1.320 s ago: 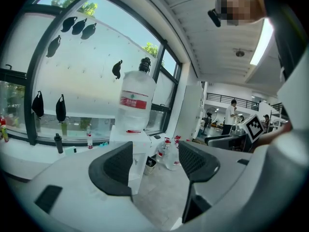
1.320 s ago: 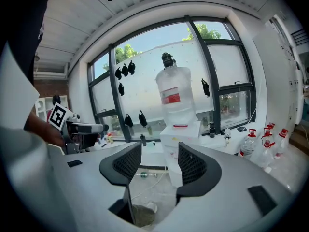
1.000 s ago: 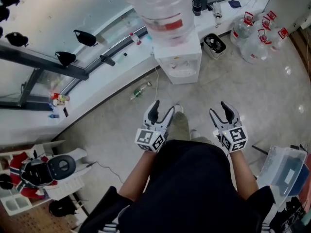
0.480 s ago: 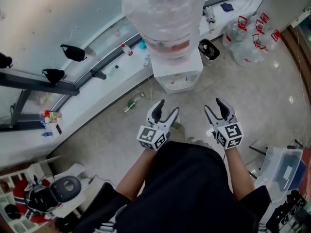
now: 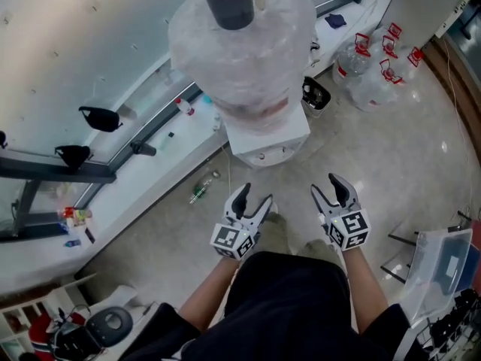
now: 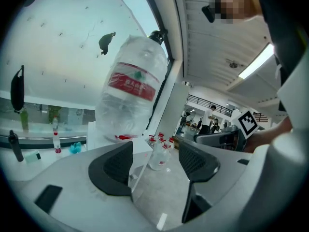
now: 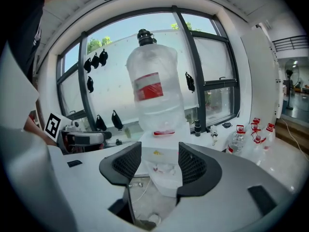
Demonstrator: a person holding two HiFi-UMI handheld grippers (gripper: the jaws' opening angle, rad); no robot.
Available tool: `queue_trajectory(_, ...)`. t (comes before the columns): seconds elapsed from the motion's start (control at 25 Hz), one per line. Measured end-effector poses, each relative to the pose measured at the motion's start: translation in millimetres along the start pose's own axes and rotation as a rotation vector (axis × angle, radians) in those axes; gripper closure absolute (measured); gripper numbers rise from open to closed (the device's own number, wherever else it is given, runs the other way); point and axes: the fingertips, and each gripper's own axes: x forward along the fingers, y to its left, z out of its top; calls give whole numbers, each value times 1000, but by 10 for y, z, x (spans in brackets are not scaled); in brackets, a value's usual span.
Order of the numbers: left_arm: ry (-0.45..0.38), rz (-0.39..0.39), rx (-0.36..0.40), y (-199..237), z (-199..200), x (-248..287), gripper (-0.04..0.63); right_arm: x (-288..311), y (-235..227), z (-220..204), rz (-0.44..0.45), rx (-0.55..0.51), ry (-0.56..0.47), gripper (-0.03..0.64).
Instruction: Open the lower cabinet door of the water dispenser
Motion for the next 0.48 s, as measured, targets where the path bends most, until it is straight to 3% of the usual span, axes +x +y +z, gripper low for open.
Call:
queue_trajectory(0.24,-21,34,15,-83,-279,21,321,4,-100,-389,28,28,14,408)
queue_trajectory(0.48,-15,65,40,-214,-877,272,321,73,-380,-986,80,57,-12,408)
